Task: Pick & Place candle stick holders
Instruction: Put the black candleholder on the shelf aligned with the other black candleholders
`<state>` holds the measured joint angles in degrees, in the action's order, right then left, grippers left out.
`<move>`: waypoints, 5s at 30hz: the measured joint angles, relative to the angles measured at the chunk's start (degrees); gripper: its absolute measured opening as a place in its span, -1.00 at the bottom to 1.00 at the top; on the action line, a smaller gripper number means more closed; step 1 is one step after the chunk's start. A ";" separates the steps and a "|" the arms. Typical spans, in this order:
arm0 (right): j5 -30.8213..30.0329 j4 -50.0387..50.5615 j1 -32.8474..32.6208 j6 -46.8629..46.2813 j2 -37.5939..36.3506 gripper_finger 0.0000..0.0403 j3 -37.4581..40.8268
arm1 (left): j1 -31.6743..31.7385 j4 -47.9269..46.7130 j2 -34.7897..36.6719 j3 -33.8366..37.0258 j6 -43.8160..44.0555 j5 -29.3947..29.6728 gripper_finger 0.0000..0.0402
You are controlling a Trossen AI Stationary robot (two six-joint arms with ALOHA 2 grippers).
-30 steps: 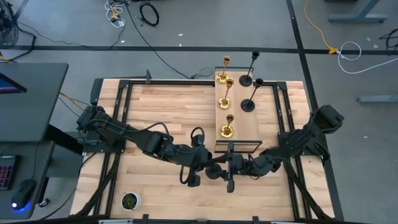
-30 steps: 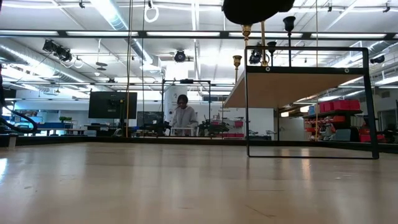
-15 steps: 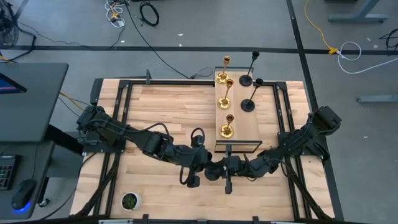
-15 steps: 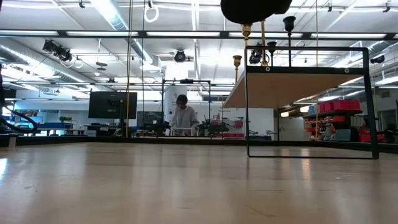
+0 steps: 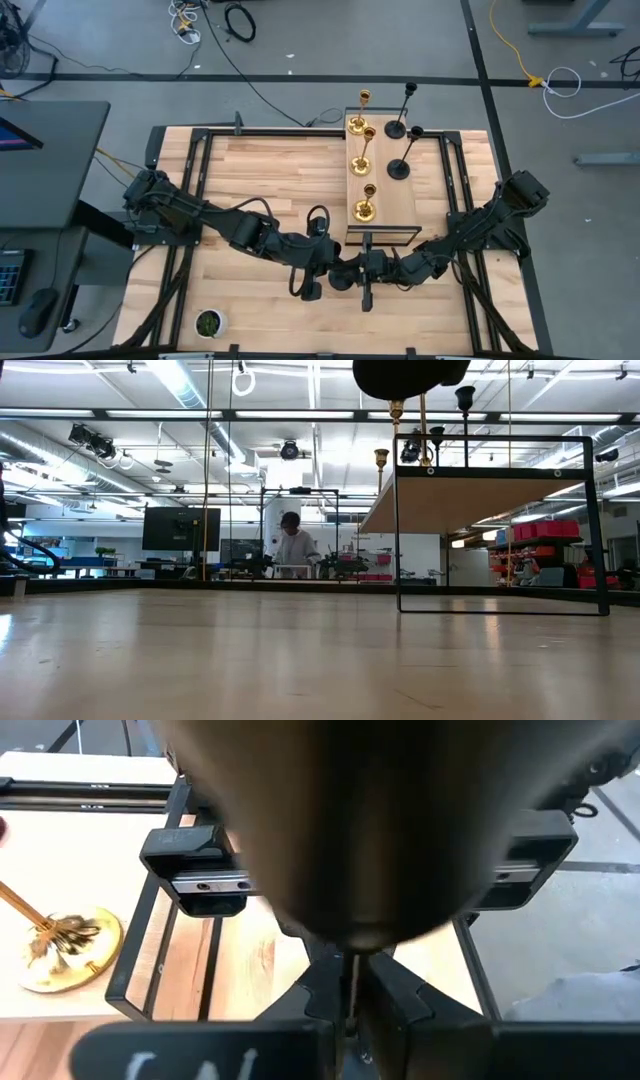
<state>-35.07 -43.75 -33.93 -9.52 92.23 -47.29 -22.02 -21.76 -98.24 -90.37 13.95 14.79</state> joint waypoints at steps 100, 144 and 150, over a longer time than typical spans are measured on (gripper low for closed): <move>-40.25 38.62 -9.76 -2.25 -50.76 -0.98 19.77 | 0.57 -10.74 3.30 0.04 -3.31 3.38 -0.02; -21.00 15.36 1.22 13.09 -58.86 -0.99 37.57 | -0.07 -10.64 3.30 0.04 -2.62 2.97 -0.02; -20.42 15.64 1.31 12.57 -59.12 -0.99 37.62 | -0.07 -10.63 3.30 0.04 -2.60 2.97 -0.02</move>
<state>-55.49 -28.11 -32.62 3.04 33.10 -9.67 -22.09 -32.39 -94.94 -90.32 11.35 17.76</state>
